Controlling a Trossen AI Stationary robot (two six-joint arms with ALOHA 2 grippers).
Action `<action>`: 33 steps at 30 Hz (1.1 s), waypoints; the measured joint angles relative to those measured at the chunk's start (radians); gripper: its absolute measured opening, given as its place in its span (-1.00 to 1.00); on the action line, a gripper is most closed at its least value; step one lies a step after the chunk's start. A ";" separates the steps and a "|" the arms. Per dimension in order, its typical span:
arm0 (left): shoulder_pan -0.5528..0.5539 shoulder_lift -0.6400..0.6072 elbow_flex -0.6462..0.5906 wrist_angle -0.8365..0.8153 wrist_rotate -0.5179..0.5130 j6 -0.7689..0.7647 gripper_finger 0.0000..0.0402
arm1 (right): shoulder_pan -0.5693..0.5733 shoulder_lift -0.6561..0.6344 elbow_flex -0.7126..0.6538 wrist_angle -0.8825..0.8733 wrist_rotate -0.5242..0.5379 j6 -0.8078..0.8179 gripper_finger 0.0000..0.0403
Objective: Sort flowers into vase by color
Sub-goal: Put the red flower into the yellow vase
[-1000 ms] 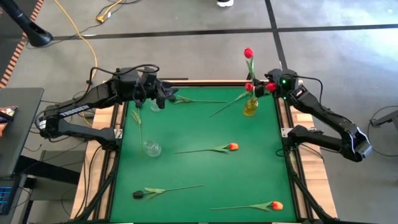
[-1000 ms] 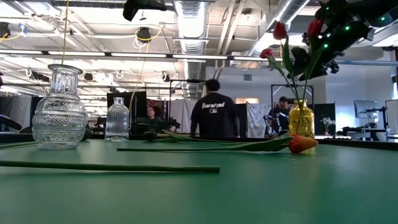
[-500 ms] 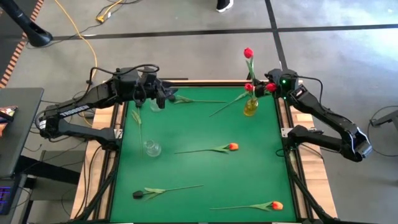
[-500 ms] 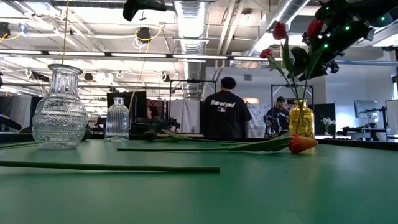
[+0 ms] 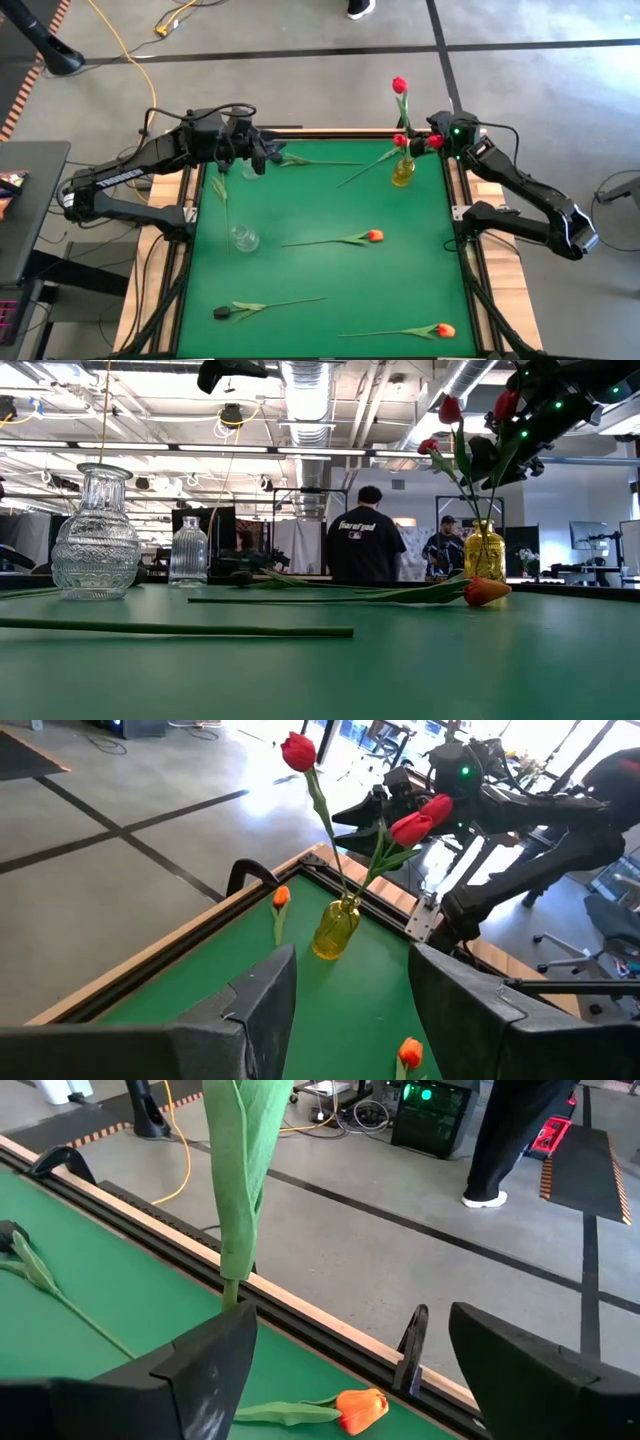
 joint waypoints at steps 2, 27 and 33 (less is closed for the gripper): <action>0.000 0.000 0.000 0.000 0.000 0.000 -0.10 | 0.000 0.000 0.000 0.000 0.000 0.000 0.76; 0.000 0.013 0.001 -0.002 -0.014 0.001 -0.10 | 0.000 0.000 0.000 -0.001 0.002 -0.002 -0.45; 0.000 0.021 0.001 -0.009 -0.011 0.001 -0.10 | 0.000 0.000 0.000 0.002 0.002 0.001 -0.59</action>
